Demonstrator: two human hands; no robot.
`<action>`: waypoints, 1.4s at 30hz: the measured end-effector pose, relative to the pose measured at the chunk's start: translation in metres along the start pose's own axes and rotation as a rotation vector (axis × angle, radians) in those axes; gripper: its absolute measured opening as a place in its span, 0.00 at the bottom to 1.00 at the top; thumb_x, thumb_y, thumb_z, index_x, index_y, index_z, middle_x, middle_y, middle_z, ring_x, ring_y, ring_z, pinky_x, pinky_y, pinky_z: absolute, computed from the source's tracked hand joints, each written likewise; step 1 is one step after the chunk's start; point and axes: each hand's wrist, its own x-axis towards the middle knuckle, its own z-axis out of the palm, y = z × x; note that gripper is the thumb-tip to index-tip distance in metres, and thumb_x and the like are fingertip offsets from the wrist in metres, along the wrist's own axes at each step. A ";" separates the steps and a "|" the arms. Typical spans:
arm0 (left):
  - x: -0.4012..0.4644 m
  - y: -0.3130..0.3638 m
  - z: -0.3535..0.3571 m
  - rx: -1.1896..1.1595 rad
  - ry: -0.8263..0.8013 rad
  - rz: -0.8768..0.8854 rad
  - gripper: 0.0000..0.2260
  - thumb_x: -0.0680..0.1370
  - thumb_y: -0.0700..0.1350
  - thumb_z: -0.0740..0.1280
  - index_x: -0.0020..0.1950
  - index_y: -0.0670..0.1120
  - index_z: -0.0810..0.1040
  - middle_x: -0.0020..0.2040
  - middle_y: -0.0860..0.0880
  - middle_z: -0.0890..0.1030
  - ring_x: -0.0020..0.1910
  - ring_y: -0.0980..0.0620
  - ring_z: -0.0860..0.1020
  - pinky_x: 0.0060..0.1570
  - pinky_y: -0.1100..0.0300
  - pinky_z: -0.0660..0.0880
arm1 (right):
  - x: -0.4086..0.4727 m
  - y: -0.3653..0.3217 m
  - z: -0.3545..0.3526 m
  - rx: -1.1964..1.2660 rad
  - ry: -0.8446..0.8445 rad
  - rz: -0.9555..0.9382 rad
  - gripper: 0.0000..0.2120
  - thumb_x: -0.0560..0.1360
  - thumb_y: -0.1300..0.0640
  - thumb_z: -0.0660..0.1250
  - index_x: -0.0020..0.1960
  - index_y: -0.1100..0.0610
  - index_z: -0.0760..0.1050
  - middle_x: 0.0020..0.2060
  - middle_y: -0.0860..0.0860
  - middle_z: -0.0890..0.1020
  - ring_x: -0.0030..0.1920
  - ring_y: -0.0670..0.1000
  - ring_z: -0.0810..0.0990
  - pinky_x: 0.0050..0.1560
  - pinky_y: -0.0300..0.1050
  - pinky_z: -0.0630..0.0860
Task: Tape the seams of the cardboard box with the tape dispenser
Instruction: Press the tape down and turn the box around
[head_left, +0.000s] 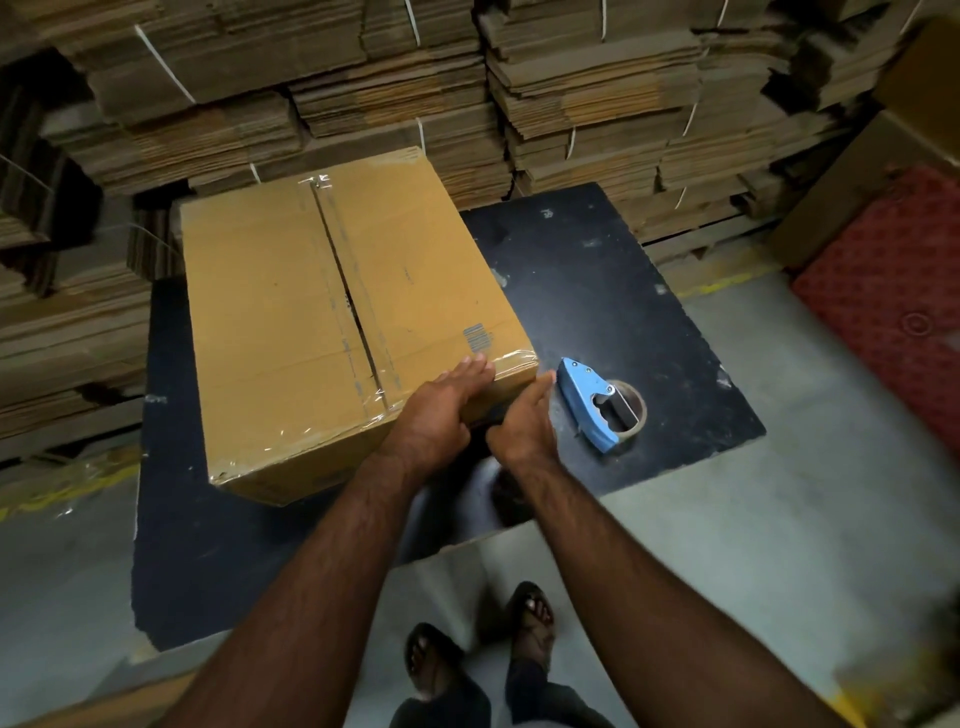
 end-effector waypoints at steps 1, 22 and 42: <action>0.000 -0.001 -0.001 -0.013 -0.004 0.014 0.41 0.66 0.25 0.63 0.77 0.48 0.64 0.78 0.51 0.60 0.78 0.55 0.56 0.76 0.61 0.50 | -0.002 0.001 0.001 0.007 0.024 -0.030 0.54 0.69 0.60 0.67 0.76 0.57 0.26 0.80 0.56 0.50 0.72 0.61 0.65 0.69 0.56 0.67; -0.007 0.003 -0.014 -0.119 -0.066 -0.078 0.40 0.72 0.29 0.61 0.80 0.44 0.49 0.75 0.50 0.68 0.70 0.43 0.71 0.66 0.61 0.67 | 0.027 -0.034 -0.037 0.315 0.282 -0.076 0.25 0.85 0.47 0.49 0.58 0.64 0.77 0.49 0.59 0.81 0.51 0.58 0.78 0.49 0.45 0.69; 0.014 -0.003 0.040 0.453 0.282 -0.090 0.24 0.82 0.54 0.53 0.74 0.45 0.70 0.74 0.44 0.69 0.74 0.41 0.67 0.70 0.41 0.63 | 0.042 -0.015 -0.037 0.075 0.227 -0.381 0.21 0.82 0.45 0.56 0.69 0.55 0.68 0.54 0.60 0.83 0.52 0.63 0.81 0.48 0.47 0.73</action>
